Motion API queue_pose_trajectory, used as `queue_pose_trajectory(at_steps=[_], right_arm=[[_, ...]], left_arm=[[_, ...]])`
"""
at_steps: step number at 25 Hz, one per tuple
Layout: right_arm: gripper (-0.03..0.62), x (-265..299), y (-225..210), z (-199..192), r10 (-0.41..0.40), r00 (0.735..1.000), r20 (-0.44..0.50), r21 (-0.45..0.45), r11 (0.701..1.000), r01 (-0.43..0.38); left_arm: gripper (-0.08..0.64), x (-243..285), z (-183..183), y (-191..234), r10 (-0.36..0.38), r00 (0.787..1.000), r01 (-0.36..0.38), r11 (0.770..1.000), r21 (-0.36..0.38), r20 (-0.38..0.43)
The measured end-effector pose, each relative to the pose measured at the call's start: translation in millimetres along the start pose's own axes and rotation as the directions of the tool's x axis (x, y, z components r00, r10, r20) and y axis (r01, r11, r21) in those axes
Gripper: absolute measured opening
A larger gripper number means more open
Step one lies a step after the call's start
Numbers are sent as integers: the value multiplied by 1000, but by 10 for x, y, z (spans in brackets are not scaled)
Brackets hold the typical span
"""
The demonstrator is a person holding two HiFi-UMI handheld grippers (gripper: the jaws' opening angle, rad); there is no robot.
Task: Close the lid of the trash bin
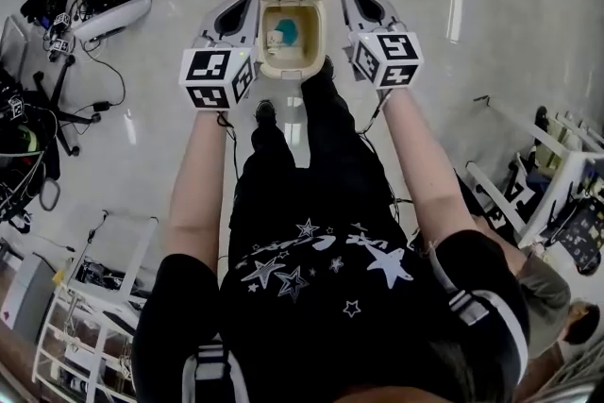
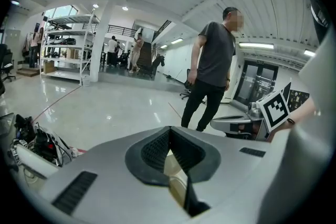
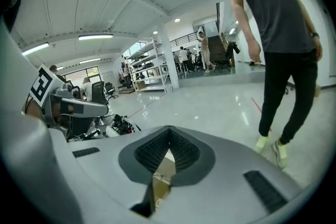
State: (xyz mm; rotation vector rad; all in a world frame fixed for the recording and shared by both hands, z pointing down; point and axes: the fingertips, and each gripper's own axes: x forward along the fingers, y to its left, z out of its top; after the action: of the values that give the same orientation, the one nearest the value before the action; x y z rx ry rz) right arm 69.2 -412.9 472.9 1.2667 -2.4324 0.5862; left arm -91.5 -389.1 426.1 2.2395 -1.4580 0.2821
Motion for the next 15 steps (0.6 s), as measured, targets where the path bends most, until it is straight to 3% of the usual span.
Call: queue_pose_trajectory(at_steps=[15], right_arm=[[-5, 861, -284, -657, 77, 993, -93, -6, 997, -78]], left_arm=[[11, 943, -796, 407, 64, 982, -68, 998, -19, -175]])
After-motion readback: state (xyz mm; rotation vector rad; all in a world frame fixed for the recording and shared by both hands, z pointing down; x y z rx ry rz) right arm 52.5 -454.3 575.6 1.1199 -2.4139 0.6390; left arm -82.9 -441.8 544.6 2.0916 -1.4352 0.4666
